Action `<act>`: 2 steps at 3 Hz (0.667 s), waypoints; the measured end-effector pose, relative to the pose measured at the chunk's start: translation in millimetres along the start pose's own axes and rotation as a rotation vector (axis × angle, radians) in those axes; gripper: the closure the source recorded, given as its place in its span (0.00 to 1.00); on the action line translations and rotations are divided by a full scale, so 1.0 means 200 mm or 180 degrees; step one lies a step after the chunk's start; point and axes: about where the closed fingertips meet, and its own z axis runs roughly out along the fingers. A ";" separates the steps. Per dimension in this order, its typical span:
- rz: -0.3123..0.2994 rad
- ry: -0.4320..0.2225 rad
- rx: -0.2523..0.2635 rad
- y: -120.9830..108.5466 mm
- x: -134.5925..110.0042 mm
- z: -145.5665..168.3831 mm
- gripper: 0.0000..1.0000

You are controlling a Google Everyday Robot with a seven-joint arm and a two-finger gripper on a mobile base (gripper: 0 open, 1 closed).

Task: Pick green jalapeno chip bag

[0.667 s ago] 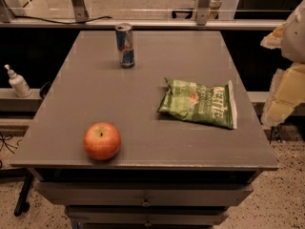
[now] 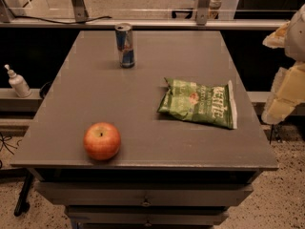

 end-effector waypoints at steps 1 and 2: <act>0.0063 -0.0267 -0.0075 -0.02 0.02 0.15 0.00; 0.0133 -0.0566 -0.0151 -0.09 0.01 0.34 0.00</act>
Offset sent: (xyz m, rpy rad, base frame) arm 0.0689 0.0062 -0.0985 0.3148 0.0000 0.0220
